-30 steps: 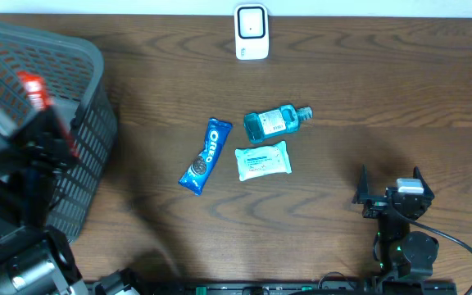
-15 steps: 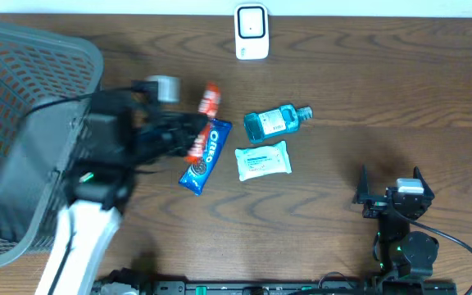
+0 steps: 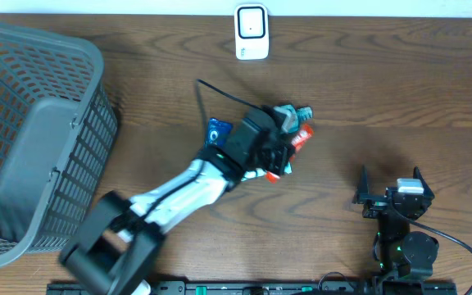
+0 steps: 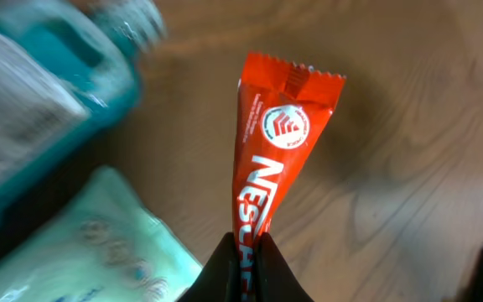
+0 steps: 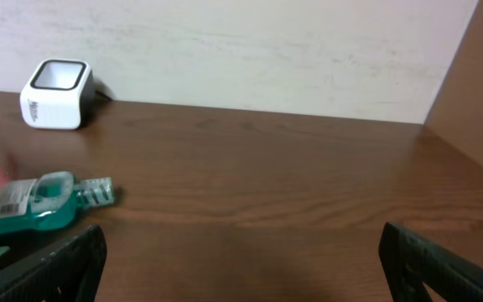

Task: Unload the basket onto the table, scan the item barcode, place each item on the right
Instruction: 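Carry the Nescafe stick out toward the items near the scanner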

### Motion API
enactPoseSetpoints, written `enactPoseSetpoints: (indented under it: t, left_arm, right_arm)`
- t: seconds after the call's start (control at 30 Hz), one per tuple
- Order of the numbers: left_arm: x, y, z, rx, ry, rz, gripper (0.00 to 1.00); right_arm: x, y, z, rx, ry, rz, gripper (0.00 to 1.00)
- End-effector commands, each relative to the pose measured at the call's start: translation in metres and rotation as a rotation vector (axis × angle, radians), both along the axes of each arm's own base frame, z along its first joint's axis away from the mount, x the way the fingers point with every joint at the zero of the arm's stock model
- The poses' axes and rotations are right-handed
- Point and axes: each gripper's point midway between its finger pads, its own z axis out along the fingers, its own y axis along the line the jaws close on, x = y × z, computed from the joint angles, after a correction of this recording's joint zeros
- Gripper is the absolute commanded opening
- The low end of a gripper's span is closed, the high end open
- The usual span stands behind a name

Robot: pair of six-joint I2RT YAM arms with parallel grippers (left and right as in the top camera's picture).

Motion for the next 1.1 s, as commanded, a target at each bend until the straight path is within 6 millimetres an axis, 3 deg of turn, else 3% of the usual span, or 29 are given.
enactPoseSetpoints:
  t: [0.0, 0.1, 0.23, 0.43, 0.47, 0.5, 0.53, 0.63, 0.7, 0.8, 0.9, 1.0, 1.07]
  left_arm:
    - [-0.008, -0.018, -0.023, 0.028, -0.005, -0.033, 0.07]
    - [-0.015, -0.028, -0.04, 0.039, 0.003, -0.06, 0.07]
    - [-0.014, -0.028, -0.056, 0.096, -0.021, -0.026, 0.07]
    - [-0.012, -0.031, -0.053, 0.098, -0.058, -0.034, 0.07]
    - [-0.012, -0.031, -0.053, 0.099, -0.057, -0.035, 0.17]
    - [-0.013, -0.031, -0.054, 0.102, -0.055, -0.035, 0.37]
    - [-0.013, -0.03, -0.054, 0.104, -0.053, -0.035, 0.49]
    - [-0.013, -0.03, -0.054, 0.104, -0.053, -0.035, 0.73]
    - [-0.013, -0.031, -0.052, 0.1, -0.054, -0.038, 0.76]
    - [-0.013, -0.032, -0.047, 0.094, -0.059, -0.037, 0.77]
    - [-0.012, -0.033, -0.039, 0.083, -0.075, -0.04, 0.61]
    - [-0.011, -0.034, -0.029, 0.073, -0.105, -0.051, 0.52]
    - [-0.01, -0.034, -0.025, 0.066, -0.111, -0.049, 0.29]
  right_arm:
    - [0.0, 0.002, 0.0, -0.006, 0.0, 0.007, 0.99]
    - [0.0, 0.002, 0.0, -0.007, 0.0, 0.007, 0.99]
    - [0.0, 0.002, 0.0, -0.006, 0.0, 0.007, 0.99]
    - [0.0, 0.002, 0.0, -0.006, 0.0, 0.007, 0.99]
    - [0.0, 0.002, 0.0, -0.006, 0.0, 0.007, 0.99]
    - [0.0, 0.002, 0.0, -0.006, 0.0, 0.007, 0.99]
    - [0.0, 0.002, 0.0, -0.006, 0.0, 0.007, 0.99]
    - [0.0, 0.002, 0.0, -0.006, 0.0, 0.007, 0.99]
    - [0.0, 0.002, 0.0, -0.006, 0.0, 0.007, 0.99]
    - [0.0, 0.002, 0.0, -0.006, 0.0, 0.007, 0.99]
    - [0.0, 0.002, 0.0, -0.006, 0.0, 0.007, 0.99]
    - [0.0, 0.002, 0.0, -0.006, 0.0, 0.007, 0.99]
    - [0.0, 0.002, 0.0, -0.006, 0.0, 0.007, 0.99]
